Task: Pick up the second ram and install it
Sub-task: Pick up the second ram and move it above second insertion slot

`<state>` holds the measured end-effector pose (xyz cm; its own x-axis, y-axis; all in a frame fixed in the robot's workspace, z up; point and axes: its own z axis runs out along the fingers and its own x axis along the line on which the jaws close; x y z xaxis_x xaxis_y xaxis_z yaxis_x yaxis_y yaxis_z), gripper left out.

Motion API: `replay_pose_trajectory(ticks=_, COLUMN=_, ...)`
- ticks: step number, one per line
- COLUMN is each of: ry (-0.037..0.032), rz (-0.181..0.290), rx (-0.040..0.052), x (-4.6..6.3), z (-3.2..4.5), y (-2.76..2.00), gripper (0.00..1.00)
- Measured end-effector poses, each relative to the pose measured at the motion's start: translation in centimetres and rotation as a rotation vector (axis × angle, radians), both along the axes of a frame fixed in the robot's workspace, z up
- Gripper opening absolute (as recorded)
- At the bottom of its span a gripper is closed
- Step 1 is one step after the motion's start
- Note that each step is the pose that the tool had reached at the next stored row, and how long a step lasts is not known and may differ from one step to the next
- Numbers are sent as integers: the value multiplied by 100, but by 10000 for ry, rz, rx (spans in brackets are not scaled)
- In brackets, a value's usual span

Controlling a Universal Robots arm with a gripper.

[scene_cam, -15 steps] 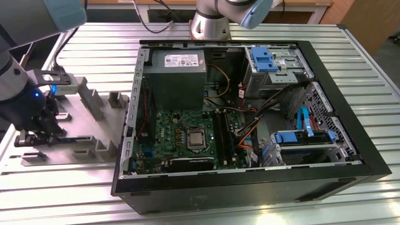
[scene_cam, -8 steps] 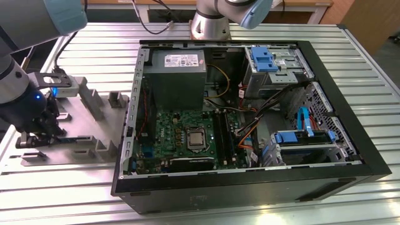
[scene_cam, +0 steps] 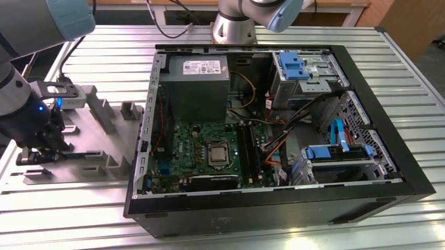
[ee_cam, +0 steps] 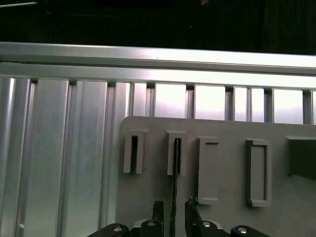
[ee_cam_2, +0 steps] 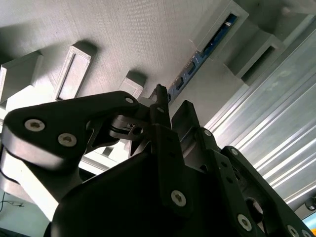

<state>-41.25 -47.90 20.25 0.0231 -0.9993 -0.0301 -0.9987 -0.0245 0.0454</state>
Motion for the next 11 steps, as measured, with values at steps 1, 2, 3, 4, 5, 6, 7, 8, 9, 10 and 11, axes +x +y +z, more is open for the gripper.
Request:
replay_pose_trajectory(ticks=1, ry=1, rz=0, rx=0, x=0, z=0, y=0, gripper=31)
replay_pose_trajectory(ticks=2, ry=0, rz=0, rx=0, x=0, z=0, y=0, gripper=31)
replay_pose_trajectory(ticks=3, ry=0, rz=0, rx=0, x=0, z=-1, y=0, gripper=31)
replay_pose_trajectory(ticks=4, ry=0, rz=0, rx=0, x=0, z=-1, y=0, gripper=31)
replay_pose_trajectory(ticks=5, ry=0, rz=0, rx=0, x=0, z=-1, y=0, gripper=30)
replay_pose_trajectory(ticks=6, ry=0, rz=0, rx=0, x=0, z=-1, y=0, gripper=30)
replay_pose_trajectory(ticks=7, ry=0, rz=0, rx=0, x=0, z=-1, y=0, gripper=23)
replay_pose_trajectory(ticks=8, ry=0, rz=0, rx=0, x=0, z=-2, y=0, gripper=23)
replay_pose_trajectory(ticks=9, ry=0, rz=0, rx=0, x=0, z=-2, y=0, gripper=23)
replay_pose_trajectory(ticks=10, ry=0, rz=0, rx=0, x=0, z=-2, y=0, gripper=23)
replay_pose_trajectory(ticks=11, ry=-4, rz=0, rx=4, x=0, z=-10, y=0, gripper=23)
